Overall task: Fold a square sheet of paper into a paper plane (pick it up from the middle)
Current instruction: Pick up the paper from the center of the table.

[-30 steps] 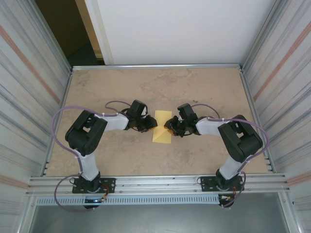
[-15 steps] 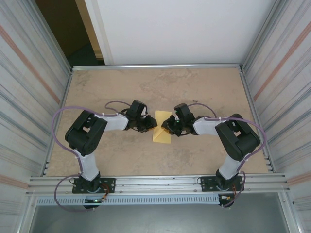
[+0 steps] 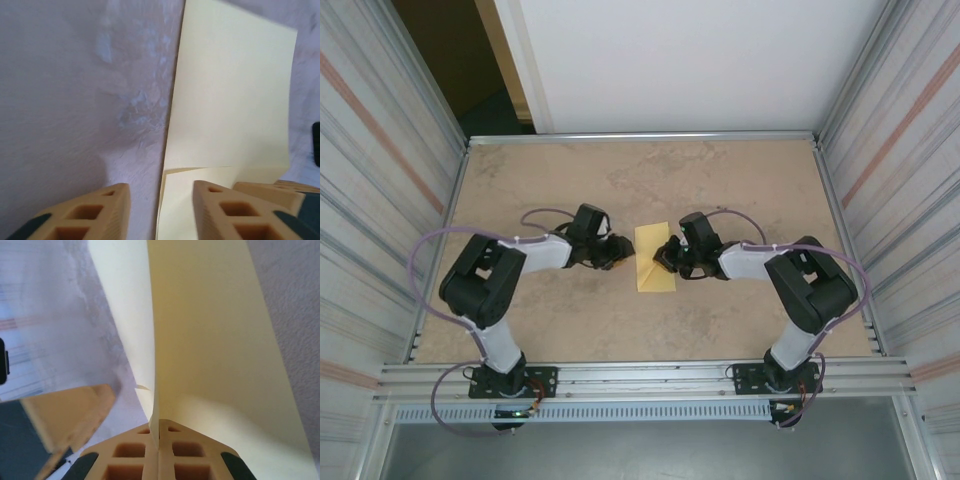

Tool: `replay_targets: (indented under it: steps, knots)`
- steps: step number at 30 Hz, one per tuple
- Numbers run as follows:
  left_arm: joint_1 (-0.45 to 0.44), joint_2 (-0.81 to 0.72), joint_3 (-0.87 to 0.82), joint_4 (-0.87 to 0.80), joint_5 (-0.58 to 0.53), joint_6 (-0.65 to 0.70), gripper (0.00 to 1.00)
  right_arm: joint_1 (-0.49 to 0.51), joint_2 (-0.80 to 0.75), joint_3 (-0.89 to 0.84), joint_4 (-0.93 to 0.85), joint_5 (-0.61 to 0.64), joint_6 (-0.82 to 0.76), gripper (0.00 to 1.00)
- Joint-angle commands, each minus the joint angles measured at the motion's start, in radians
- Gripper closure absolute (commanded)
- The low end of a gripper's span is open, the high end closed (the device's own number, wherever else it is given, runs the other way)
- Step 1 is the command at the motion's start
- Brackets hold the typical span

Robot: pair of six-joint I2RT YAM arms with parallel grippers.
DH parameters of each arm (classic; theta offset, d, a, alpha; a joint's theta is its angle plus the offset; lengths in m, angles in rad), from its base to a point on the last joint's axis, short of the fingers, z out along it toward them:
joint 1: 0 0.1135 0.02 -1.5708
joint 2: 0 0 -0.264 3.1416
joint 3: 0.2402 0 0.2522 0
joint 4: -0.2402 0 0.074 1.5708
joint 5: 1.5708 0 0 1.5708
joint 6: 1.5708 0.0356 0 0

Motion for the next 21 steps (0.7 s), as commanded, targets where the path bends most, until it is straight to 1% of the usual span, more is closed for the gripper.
replay_targets:
  steps: [1,2,5,6,8,11,15,18,21]
  knots:
    - [0.048,-0.124,-0.062,0.081,0.050,-0.040,0.53,-0.008,-0.095,0.001,0.033,0.028,-0.095,0.94]
    - [0.065,-0.155,-0.084,0.119,0.070,-0.053,0.50,-0.014,-0.119,0.008,0.034,0.022,-0.115,0.94]
    - [0.102,-0.242,-0.147,0.226,0.129,-0.096,0.33,-0.034,-0.184,0.035,0.034,-0.008,-0.158,0.95]
    - [0.108,-0.263,-0.163,0.265,0.152,-0.108,0.29,-0.041,-0.201,0.046,0.035,-0.022,-0.165,0.95]
    - [0.120,-0.309,-0.179,0.323,0.201,-0.155,0.20,-0.060,-0.230,0.071,0.041,-0.072,-0.168,0.95]
    - [0.123,-0.363,-0.184,0.381,0.242,-0.216,0.13,-0.090,-0.252,0.094,0.095,-0.144,-0.134,0.95]
    - [0.118,-0.393,-0.173,0.449,0.282,-0.270,0.06,-0.119,-0.250,0.117,0.190,-0.230,-0.062,0.95]
    - [0.109,-0.388,-0.161,0.513,0.315,-0.304,0.06,-0.122,-0.238,0.134,0.240,-0.267,-0.024,0.95]
    - [0.092,-0.376,-0.138,0.519,0.321,-0.297,0.08,-0.122,-0.234,0.135,0.286,-0.290,0.030,0.94]
